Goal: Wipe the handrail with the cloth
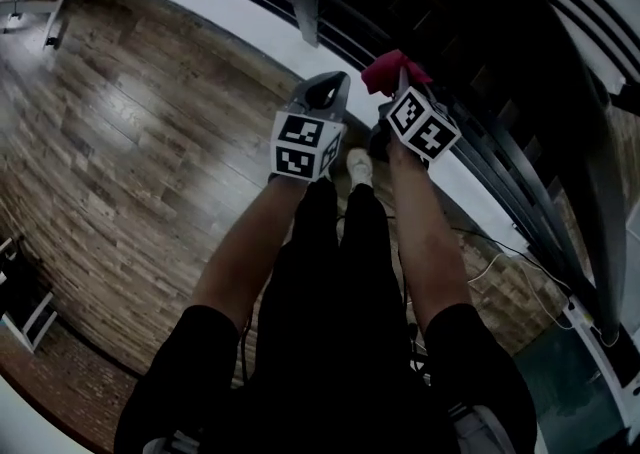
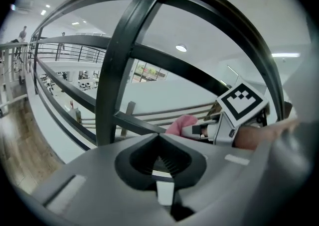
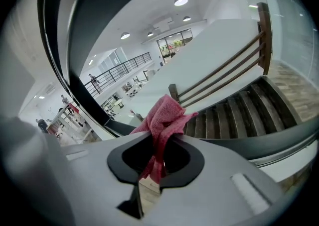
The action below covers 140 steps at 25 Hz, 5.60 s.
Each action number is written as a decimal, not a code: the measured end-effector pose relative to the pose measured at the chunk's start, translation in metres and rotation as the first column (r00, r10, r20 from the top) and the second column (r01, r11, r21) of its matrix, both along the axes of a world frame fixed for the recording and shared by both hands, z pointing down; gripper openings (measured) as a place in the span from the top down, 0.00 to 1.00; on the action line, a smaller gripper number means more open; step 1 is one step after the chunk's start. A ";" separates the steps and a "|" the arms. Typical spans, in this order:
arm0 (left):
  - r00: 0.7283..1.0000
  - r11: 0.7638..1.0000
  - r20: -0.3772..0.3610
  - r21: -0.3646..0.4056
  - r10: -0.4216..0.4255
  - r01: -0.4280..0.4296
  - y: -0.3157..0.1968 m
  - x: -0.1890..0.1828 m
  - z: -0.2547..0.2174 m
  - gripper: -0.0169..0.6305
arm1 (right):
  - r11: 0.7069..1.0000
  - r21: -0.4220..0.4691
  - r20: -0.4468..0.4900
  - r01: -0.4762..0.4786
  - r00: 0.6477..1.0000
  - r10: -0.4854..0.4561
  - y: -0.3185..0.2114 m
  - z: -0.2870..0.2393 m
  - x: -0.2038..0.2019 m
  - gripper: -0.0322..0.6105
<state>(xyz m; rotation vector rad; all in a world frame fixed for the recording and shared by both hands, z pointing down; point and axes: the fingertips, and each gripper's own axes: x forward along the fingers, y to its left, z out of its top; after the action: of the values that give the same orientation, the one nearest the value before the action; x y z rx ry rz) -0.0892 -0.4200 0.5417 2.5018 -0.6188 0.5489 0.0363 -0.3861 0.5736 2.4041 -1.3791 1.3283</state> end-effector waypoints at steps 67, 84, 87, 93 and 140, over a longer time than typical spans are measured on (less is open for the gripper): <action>0.934 0.934 0.010 -0.037 0.356 -0.356 0.200 0.156 0.005 0.98 | 0.986 0.017 0.047 -0.167 0.985 0.166 0.244 0.000 0.098 0.88; 0.934 0.935 0.042 0.009 0.355 -0.356 0.289 0.208 -0.001 0.98 | 0.976 0.042 0.089 -0.216 0.973 0.211 0.341 0.002 0.157 0.88; 0.929 0.929 0.051 0.014 0.368 -0.369 0.311 0.220 0.001 0.98 | 0.975 0.053 0.100 -0.215 0.973 0.209 0.358 0.003 0.164 0.88; 0.908 0.910 0.084 0.034 0.410 -0.414 0.350 0.243 0.000 0.98 | 0.972 0.057 0.110 -0.227 0.969 0.220 0.389 0.004 0.178 0.88; 0.743 0.743 0.110 0.048 0.660 -0.667 0.540 0.369 -0.009 0.98 | 0.764 0.128 0.289 -0.632 0.761 0.581 0.598 -0.003 0.302 0.89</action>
<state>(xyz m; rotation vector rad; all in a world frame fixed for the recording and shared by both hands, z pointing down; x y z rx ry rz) 0.2795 0.1204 0.5324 2.7571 0.2810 0.9008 0.3384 0.2117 0.5704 3.1092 -0.8076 1.7127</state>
